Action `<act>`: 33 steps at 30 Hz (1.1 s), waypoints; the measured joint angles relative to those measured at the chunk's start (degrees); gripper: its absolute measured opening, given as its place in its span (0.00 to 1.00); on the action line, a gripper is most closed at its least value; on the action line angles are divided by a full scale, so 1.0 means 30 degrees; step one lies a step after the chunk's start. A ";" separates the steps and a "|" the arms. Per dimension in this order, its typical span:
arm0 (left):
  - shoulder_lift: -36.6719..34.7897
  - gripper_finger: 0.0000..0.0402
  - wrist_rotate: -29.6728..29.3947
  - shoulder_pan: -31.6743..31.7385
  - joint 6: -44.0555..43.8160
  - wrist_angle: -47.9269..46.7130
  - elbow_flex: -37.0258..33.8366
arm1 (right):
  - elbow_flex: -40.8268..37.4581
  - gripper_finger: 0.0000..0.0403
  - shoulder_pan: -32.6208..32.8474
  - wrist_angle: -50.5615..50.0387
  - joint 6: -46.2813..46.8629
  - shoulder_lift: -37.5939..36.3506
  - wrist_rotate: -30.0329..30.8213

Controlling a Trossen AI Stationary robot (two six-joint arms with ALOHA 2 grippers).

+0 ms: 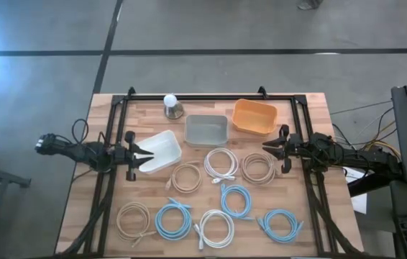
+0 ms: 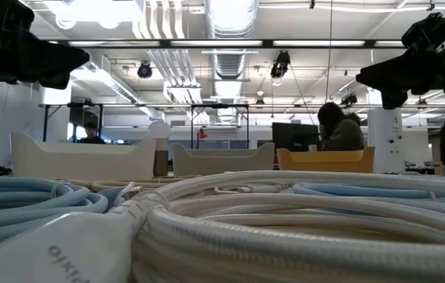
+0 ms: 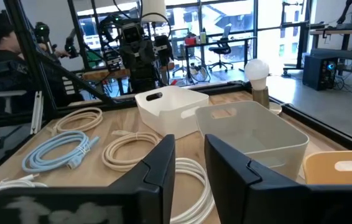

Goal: Sort HDMI cables

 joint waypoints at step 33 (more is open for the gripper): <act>-0.0007 0.22 -0.0003 -0.0001 0.0000 -0.0004 0.0000 | 0.0007 0.17 0.0005 0.0199 0.1755 -0.0005 -0.0003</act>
